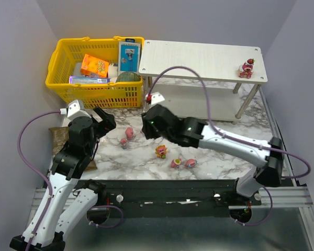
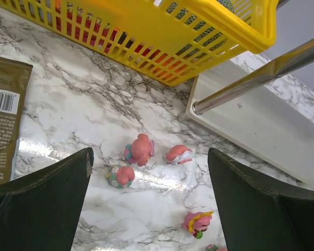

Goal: Place and organize the plastic toys onto the shelf

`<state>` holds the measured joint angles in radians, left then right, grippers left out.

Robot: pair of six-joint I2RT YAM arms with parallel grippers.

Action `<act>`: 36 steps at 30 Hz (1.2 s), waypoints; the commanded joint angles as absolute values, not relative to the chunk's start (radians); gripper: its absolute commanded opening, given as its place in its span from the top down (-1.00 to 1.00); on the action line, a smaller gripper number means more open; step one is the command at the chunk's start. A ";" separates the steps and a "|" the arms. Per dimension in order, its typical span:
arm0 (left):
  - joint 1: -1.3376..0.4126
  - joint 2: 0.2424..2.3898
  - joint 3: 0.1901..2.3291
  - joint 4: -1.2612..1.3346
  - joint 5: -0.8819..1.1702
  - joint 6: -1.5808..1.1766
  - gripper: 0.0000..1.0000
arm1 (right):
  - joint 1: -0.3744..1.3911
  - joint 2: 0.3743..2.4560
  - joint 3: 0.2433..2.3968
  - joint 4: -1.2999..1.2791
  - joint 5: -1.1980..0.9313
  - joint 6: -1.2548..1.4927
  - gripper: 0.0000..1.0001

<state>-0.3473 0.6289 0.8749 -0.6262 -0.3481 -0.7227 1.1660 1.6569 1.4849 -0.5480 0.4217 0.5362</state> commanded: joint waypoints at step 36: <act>-0.351 0.759 0.925 -0.390 -0.245 -0.557 -0.97 | 0.396 1.660 2.249 -1.195 0.140 0.078 0.36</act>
<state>-0.3473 0.7631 0.8993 -0.4053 -0.2470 -0.5907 0.4282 1.6115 2.1868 -1.1427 0.1932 0.1104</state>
